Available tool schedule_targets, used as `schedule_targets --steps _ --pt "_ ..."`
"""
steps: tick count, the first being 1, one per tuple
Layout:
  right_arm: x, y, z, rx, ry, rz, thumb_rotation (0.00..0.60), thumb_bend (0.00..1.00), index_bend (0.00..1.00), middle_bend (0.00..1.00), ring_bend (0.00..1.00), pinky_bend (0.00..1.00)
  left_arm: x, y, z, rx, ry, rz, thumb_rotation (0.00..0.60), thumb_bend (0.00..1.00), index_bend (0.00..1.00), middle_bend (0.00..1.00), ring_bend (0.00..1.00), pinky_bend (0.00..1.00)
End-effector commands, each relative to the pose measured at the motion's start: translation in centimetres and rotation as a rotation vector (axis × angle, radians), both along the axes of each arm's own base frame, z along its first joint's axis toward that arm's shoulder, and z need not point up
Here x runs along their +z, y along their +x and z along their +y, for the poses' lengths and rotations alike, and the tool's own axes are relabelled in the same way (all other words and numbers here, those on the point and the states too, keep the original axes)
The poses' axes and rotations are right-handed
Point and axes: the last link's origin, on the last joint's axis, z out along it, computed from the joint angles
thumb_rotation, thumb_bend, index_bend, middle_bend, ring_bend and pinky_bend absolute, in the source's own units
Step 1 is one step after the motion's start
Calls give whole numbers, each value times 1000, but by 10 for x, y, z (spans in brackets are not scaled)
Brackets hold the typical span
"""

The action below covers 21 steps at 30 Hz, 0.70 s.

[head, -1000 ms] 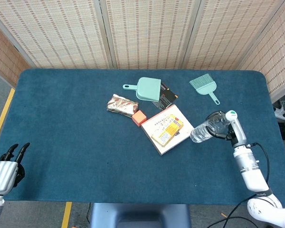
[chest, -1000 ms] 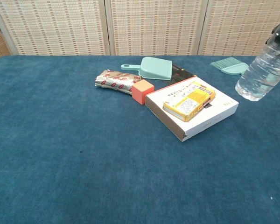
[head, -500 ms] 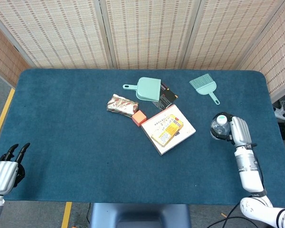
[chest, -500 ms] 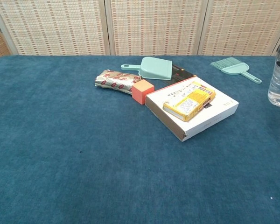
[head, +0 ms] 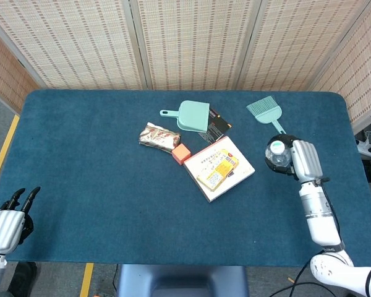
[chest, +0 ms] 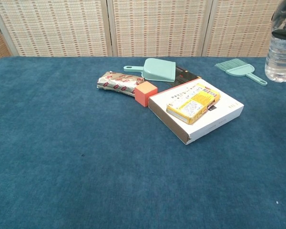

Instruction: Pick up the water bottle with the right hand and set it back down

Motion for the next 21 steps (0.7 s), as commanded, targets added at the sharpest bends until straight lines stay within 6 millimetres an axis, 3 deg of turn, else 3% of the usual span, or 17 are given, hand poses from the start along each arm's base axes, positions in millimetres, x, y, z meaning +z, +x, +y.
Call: schedule_targets --steps 1,4,7,10,16,18,21 --pt "-10 -26 2 -83 27 -4 600 481 724 600 455 597 0 -1 0 3 1 0 600 329 69 129 89 331" --pt "-24 -53 1 -162 60 -23 600 481 724 600 455 600 0 -1 0 4 0 -2 600 328 70 129 89 331" --pt "-32 -60 -1 -175 86 -52 600 481 724 600 456 607 0 -1 1 3 1 0 600 329 70 129 89 331" --pt "-28 -45 -1 -110 70 -45 600 481 724 600 456 608 0 -1 0 4 0 2 600 329 70 129 89 331" --pt "-1 6 2 40 -9 -63 600 481 724 600 456 608 1 0 -1 -2 5 0 600 329 69 130 89 331" --pt "7 15 5 61 -33 -60 600 481 724 600 456 609 1 1 -1 -4 4 0 600 329 70 130 89 331" --pt "10 14 8 49 -40 -44 600 481 724 600 456 611 1 1 -1 -4 1 1 600 329 70 129 89 331"
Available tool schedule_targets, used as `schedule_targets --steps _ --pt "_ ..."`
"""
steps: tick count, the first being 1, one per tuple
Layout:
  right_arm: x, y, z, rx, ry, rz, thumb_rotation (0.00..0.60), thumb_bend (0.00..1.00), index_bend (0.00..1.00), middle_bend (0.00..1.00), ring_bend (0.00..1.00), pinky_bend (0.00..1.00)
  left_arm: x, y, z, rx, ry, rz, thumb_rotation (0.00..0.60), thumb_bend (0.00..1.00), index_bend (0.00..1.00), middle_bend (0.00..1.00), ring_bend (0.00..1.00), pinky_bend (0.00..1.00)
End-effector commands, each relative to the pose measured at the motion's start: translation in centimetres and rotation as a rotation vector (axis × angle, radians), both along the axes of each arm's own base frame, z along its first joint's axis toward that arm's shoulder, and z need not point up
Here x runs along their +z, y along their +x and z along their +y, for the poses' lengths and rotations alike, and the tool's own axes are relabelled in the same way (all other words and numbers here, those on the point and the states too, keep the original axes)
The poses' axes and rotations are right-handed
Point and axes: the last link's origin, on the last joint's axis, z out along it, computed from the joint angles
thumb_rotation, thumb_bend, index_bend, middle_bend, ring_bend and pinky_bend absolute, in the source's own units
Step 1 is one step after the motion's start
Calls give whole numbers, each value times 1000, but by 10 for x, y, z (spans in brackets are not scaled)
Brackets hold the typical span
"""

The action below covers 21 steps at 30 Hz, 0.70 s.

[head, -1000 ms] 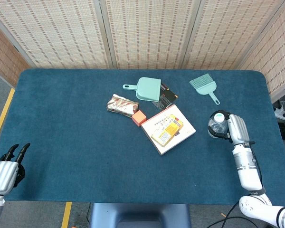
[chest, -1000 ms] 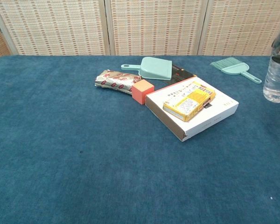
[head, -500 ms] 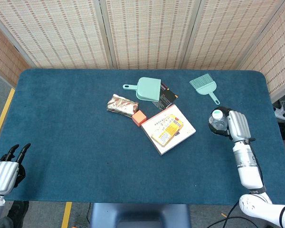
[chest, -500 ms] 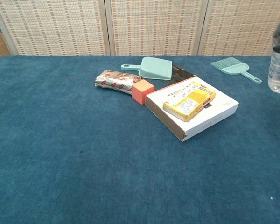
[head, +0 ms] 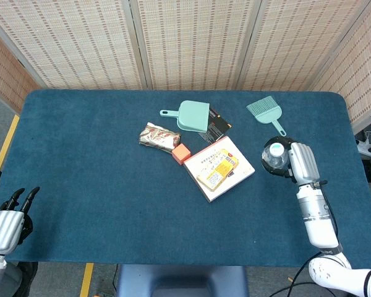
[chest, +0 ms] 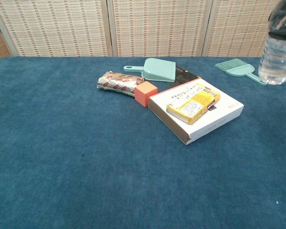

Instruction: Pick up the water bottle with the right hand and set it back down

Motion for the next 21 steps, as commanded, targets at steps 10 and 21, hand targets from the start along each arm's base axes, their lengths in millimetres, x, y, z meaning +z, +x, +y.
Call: schedule_targets --steps 10,21 --pt "-32 -73 -3 -184 151 -92 600 481 724 600 456 608 -3 -1 0 4 -12 9 600 329 69 129 89 331" --pt "-60 -115 -4 -191 223 -179 600 481 724 600 456 608 -1 -3 0 9 -9 14 600 329 70 129 89 331"
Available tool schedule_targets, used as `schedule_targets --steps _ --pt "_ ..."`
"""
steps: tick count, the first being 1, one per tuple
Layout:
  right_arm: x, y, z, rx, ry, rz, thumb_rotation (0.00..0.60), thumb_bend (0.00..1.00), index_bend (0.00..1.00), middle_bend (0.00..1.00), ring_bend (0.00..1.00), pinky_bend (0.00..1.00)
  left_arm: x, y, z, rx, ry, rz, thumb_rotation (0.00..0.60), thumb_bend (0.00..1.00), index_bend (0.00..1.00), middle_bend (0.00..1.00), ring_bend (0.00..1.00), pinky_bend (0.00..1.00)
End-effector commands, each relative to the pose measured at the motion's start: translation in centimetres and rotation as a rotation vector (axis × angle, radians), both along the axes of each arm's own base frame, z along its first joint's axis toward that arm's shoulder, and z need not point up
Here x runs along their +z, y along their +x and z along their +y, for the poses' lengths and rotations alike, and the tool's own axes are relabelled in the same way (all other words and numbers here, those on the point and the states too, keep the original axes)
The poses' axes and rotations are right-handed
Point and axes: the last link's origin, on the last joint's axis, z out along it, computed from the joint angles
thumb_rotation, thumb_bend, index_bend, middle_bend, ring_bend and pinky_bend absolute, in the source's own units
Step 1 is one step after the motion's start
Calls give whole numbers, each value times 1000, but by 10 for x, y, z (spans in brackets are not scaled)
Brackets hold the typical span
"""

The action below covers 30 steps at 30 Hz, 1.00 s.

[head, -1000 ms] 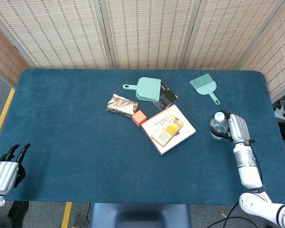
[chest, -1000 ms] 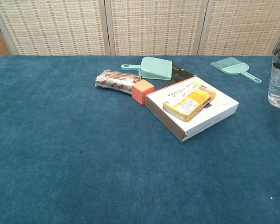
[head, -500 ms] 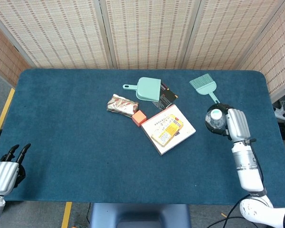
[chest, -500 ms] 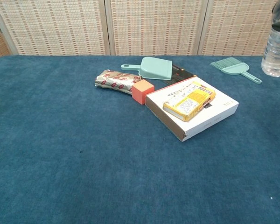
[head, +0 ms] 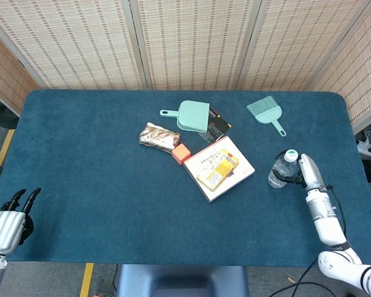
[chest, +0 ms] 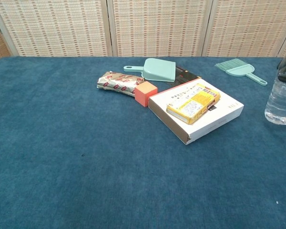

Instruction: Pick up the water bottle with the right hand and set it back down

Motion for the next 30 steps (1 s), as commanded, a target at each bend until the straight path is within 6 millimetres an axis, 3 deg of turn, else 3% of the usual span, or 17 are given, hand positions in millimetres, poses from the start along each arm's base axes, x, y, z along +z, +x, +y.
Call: schedule_targets --steps 1,10,12,15,19,23,25,30 --pt "-18 -13 5 1 40 -2 600 481 724 600 456 608 0 0 0 -1 2 -2 600 329 70 129 89 331" --pt "-26 -23 6 20 24 -3 600 481 707 600 452 605 -1 0 0 -2 -5 5 600 329 69 129 89 331" --pt "-26 -22 7 30 25 -6 600 479 651 599 416 601 0 0 0 -1 -2 3 600 328 70 129 89 331" --pt "-25 -21 10 44 40 -12 600 429 491 509 292 575 0 0 0 1 2 1 600 329 70 129 89 331" --pt "-22 -20 15 56 66 -15 600 336 265 289 89 402 0 0 0 -1 2 1 600 328 70 129 89 331" --pt "-18 -21 19 55 97 -7 600 295 58 112 0 169 0 0 0 -3 2 2 600 329 70 129 89 331" --pt "-15 -21 22 55 112 7 600 276 7 45 0 83 1 0 0 -1 3 1 600 329 70 129 89 331" --pt "-5 -22 27 71 124 66 600 217 0 0 0 23 1 -1 0 -1 5 1 600 329 70 129 89 331"
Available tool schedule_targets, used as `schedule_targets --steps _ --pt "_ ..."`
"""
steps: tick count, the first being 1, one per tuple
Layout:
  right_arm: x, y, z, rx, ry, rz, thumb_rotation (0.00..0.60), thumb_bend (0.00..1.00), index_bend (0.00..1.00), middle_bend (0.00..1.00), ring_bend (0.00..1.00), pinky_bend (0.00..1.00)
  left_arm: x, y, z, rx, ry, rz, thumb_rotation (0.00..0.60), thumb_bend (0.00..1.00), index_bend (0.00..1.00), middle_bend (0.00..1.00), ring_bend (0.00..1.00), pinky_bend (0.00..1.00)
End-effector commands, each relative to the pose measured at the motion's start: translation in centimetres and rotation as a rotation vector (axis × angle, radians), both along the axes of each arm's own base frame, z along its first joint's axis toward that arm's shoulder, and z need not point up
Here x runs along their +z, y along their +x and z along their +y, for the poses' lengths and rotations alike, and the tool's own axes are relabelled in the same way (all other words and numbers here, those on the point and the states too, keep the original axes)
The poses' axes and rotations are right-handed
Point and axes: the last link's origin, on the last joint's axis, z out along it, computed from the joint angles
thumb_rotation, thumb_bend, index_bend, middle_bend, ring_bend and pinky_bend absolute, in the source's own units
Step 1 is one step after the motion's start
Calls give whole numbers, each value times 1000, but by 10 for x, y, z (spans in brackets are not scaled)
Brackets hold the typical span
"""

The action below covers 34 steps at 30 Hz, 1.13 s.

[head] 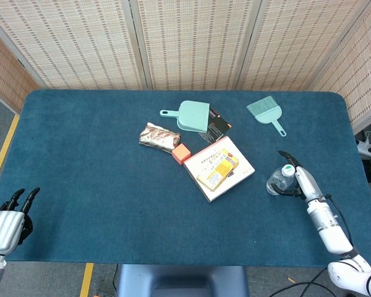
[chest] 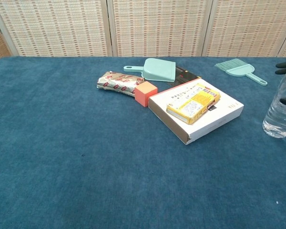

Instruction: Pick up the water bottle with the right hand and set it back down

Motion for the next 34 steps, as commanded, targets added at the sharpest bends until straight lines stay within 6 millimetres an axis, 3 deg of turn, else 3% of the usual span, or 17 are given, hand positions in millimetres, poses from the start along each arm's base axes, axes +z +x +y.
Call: schedule_targets --steps 1,5,9,17,24,27,34 --pt "7 0 5 18 6 46 600 205 0 0 0 17 0 0 0 -1 1 -1 600 329 70 129 89 331" --pt "10 0 6 24 0 62 600 168 0 0 0 8 0 0 0 -1 2 -1 600 329 70 129 90 331" --pt "34 -4 19 56 -59 180 600 109 0 0 0 0 0 1 0 -4 2 -2 600 329 71 130 93 331" --pt "60 -6 37 22 -104 244 600 85 0 0 0 0 0 1 -1 -6 0 -1 600 329 71 129 92 331" --pt "82 -1 74 -5 -182 415 600 63 0 0 0 0 0 1 -1 -5 2 5 600 329 71 129 93 330" --pt "83 5 93 -22 -220 519 600 64 0 0 0 0 1 2 -2 -12 7 6 600 329 71 129 92 330" --pt "84 23 114 -30 -256 645 600 64 0 0 0 3 -1 4 -3 -15 -3 15 600 329 71 129 92 330"
